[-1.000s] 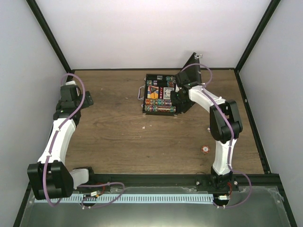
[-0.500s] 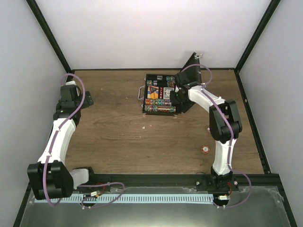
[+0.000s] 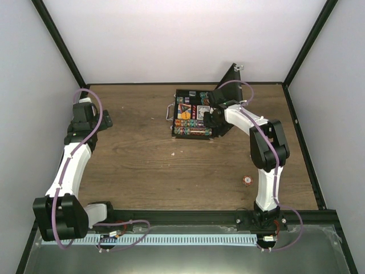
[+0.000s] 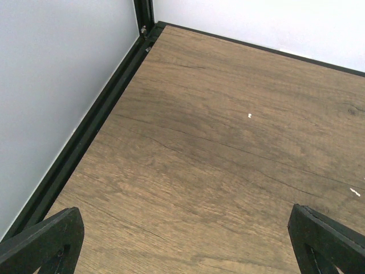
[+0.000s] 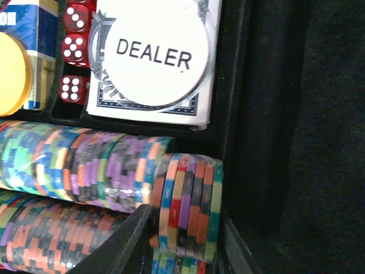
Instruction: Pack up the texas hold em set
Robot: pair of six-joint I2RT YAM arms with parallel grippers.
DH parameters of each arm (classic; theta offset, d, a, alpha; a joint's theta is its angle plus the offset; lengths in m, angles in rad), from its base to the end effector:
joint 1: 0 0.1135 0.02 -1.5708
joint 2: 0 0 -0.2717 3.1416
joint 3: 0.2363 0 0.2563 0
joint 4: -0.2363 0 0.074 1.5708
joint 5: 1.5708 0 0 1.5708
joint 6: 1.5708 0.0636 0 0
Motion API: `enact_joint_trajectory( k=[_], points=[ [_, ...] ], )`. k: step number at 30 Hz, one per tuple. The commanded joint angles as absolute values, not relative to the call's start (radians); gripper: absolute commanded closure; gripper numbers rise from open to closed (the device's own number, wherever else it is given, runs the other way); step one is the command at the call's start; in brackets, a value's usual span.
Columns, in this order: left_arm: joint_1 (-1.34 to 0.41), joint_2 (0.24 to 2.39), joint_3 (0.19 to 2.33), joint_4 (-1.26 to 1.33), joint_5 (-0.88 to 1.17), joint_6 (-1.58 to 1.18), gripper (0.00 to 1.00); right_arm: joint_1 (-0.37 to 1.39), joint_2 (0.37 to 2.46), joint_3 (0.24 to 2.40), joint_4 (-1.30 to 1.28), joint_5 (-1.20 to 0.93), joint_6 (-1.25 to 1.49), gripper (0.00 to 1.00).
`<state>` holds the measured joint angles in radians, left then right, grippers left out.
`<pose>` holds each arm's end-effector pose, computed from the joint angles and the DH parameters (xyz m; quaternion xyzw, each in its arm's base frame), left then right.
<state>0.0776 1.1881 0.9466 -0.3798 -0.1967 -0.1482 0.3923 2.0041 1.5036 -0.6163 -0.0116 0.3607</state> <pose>0.2839 0.0345 0.2848 -0.1443 0.8744 0.0712 0.4577 0.4080 0.1696 0.1695 -0.0167 0.9742 0.0880 0.2072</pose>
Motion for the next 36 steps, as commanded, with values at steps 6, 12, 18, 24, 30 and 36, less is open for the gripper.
enact_joint_trajectory(
  k=[6,12,18,24,30,36],
  points=[
    [0.074,1.183,0.943,-0.373,-0.191,-0.138,0.00,0.417,1.996,1.545,-0.662,0.007,0.347,0.50],
    [0.074,1.184,0.943,-0.373,-0.190,-0.138,0.00,0.418,1.955,1.588,-0.689,0.051,0.341,0.43],
    [0.074,1.186,0.944,-0.373,-0.187,-0.138,0.00,0.417,1.946,1.598,-0.657,0.080,0.328,0.49],
    [0.074,1.186,0.944,-0.372,-0.188,-0.138,0.00,0.417,2.001,1.612,-0.646,0.022,0.333,0.77],
    [0.074,1.188,0.945,-0.372,-0.187,-0.137,0.00,0.417,2.031,1.589,-0.655,0.042,0.334,0.87],
    [0.074,1.189,0.944,-0.373,-0.184,-0.138,0.00,0.417,2.047,1.509,-0.627,0.088,0.351,0.89]
  ],
)
